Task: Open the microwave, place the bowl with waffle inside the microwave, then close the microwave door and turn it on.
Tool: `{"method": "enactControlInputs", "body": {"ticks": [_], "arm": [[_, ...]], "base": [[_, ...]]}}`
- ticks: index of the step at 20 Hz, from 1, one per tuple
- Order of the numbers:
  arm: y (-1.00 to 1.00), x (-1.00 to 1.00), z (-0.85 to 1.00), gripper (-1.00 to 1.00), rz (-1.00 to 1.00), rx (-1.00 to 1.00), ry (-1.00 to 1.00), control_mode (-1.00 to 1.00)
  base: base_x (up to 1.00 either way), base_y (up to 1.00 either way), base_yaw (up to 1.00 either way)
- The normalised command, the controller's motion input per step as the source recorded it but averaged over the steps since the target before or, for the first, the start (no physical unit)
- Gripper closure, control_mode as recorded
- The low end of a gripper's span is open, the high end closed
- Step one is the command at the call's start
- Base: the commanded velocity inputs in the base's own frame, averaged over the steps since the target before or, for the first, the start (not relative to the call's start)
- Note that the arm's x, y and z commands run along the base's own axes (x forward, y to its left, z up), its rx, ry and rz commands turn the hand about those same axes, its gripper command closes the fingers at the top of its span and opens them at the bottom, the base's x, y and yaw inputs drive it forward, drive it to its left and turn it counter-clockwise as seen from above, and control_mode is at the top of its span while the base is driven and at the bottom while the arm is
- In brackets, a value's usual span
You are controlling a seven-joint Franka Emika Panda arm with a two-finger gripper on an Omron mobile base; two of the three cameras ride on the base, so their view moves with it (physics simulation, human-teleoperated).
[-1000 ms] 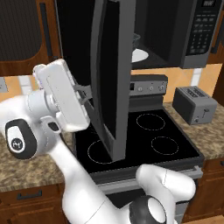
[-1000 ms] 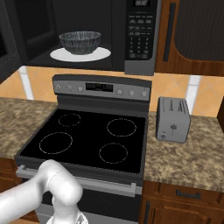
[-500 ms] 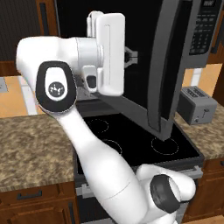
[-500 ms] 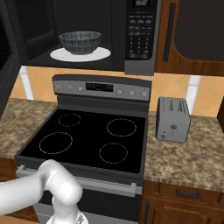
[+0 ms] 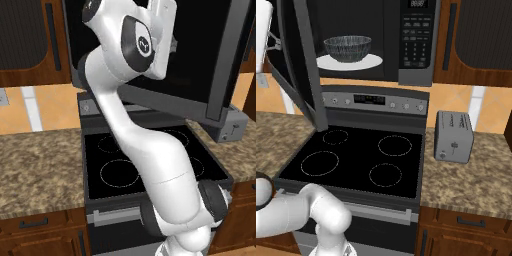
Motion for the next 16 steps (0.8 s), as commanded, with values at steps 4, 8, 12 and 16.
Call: {"method": "enactControlInputs", "body": {"ticks": [4,8,12,16], "arm": [[-0.46,1.0,-0.25,1.0,0.45,0.04,-0.02,-1.0],[-0.23,1.0,-0.51,1.0,0.44,0.0,-0.09,-1.0],[-0.09,1.0,-0.55,1.0,0.42,0.0,-0.09,-1.0],[-0.05,1.0,-0.52,1.0,0.36,0.0,-0.08,-1.0]], "base": [[0.0,0.0,0.0],[0.0,0.0,0.0],[0.0,0.0,0.0],[0.0,0.0,0.0]]}}
